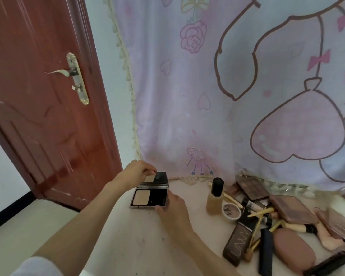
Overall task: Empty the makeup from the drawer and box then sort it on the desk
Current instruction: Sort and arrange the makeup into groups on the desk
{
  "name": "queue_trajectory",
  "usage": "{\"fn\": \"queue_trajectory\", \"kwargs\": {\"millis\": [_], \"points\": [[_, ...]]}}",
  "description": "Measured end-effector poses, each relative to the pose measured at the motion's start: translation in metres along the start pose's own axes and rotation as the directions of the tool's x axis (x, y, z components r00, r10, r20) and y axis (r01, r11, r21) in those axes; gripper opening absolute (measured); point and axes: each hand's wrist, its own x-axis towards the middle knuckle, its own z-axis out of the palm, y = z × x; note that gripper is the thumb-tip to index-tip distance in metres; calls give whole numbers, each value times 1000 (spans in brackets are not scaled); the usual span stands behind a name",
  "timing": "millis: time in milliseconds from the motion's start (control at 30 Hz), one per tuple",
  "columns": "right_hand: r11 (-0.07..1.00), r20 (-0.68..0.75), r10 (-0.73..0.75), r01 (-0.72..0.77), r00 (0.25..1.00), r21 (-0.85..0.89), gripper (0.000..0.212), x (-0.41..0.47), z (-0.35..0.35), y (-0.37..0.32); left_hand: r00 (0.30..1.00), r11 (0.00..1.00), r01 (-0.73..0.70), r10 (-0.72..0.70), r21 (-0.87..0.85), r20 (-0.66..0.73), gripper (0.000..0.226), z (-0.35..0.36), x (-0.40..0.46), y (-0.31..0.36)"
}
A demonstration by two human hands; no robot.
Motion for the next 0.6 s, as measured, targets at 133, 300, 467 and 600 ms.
{"fn": "queue_trajectory", "kwargs": {"millis": [133,300,467,600], "points": [[921,40,-15,29,999,-390,84,17,15,7,1000,999,-19,20,-36,14,22,10,23,-10],[891,9,0,4,1000,-453,72,46,18,7,998,996,-36,32,-77,-56,22,17,49,-24],[905,-80,0,-34,997,-424,69,70,27,9,982,996,-61,73,71,-172,18,20,75,-41],[921,-165,-12,-53,986,-387,69,90,32,10,942,998,-53,58,23,-329,14,24,87,-51]]}}
